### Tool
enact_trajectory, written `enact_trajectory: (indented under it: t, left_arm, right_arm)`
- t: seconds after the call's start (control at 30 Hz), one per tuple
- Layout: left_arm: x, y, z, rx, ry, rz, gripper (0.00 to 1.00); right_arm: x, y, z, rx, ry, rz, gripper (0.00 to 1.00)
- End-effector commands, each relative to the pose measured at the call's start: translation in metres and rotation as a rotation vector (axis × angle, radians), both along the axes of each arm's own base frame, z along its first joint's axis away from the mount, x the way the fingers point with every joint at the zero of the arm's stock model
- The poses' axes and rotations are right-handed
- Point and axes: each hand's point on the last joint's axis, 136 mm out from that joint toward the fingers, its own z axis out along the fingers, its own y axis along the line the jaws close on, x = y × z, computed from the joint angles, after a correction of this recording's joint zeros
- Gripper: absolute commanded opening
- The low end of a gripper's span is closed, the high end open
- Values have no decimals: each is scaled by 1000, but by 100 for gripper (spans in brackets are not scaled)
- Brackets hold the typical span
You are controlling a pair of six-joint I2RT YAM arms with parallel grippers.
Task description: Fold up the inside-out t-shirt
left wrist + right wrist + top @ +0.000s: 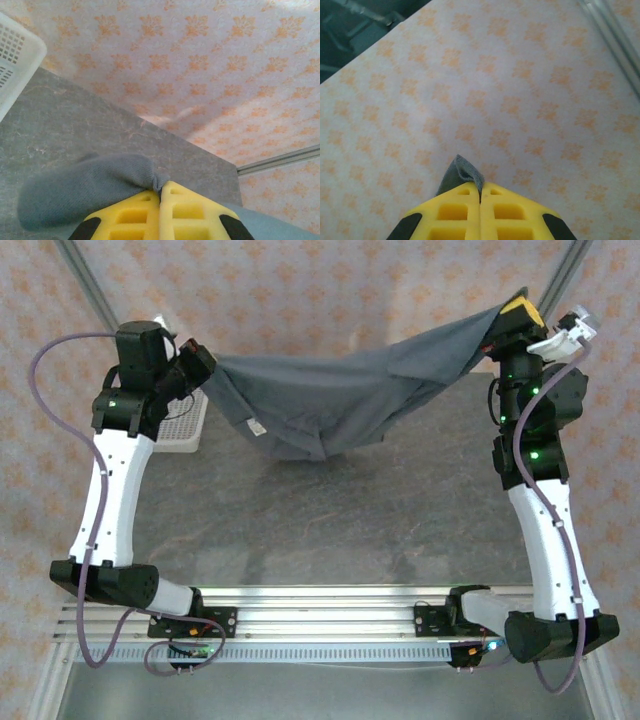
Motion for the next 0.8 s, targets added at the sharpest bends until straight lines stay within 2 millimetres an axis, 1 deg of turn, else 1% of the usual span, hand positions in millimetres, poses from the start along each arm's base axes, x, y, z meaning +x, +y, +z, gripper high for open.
enact_trajectory:
  t: [0.0,0.03,0.07,0.1,0.17,0.2,0.23,0.3,0.33,0.37,0.4,0.43,0.47,0.5,0.53,0.57,0.6,0.63,0.7,0.73,0.77]
  left_arm:
    - [-17,3,73,2,-248,11,0]
    - [-17,4,82,-3,-271,19,0]
    - [-12,5,84,-5,-270,22,0]
    - [-6,6,81,-6,-250,30,0]
    - [21,6,61,-15,-169,42,0]
    - [36,4,49,-22,-139,33,0]
    - [57,0,33,-35,-111,18,0]
    - [97,-10,-5,-63,-52,-9,0]
    - [119,-17,-26,-65,-25,-31,0]
    - [138,-26,-47,-54,7,-49,0]
    - [156,-35,-72,-31,51,-65,0]
    - [171,-48,-94,5,87,-92,0]
    - [183,-59,-114,49,127,-109,0]
    - [190,-66,-128,81,164,-116,7]
    - [195,-73,-138,109,190,-126,18]
    - [196,-74,-140,128,201,-123,28]
    - [196,-74,-138,136,204,-116,35]
    - [194,-74,-132,160,189,-131,40]
    - [182,-71,-120,181,191,-128,45]
    - [171,-71,-118,199,208,-134,45]
    - [160,-71,-120,225,234,-136,45]
  right_arm:
    - [-68,21,77,-112,-244,110,0]
    - [-77,24,86,-121,-273,126,0]
    - [-83,24,91,-118,-290,130,0]
    - [-86,21,94,-104,-296,124,0]
    - [-79,13,86,-54,-265,97,0]
    - [-72,11,78,-43,-233,83,0]
    - [-61,6,65,-22,-179,59,0]
    - [-40,-11,30,59,-47,-14,0]
    - [-30,-22,5,110,40,-68,0]
    - [-22,-35,-23,170,131,-137,0]
    - [-18,-48,-51,237,214,-204,0]
    - [-16,-60,-85,304,308,-277,0]
    - [-17,-70,-117,338,394,-351,0]
    - [-18,-74,-142,364,456,-386,0]
    - [-19,-76,-166,369,516,-412,0]
    - [-20,-76,-183,362,559,-424,0]
    - [-21,-75,-199,368,599,-422,0]
    - [-21,-72,-213,372,629,-409,0]
    - [-16,-61,-226,375,649,-339,0]
    - [-13,-56,-229,369,650,-304,0]
    - [-10,-51,-230,363,652,-274,0]
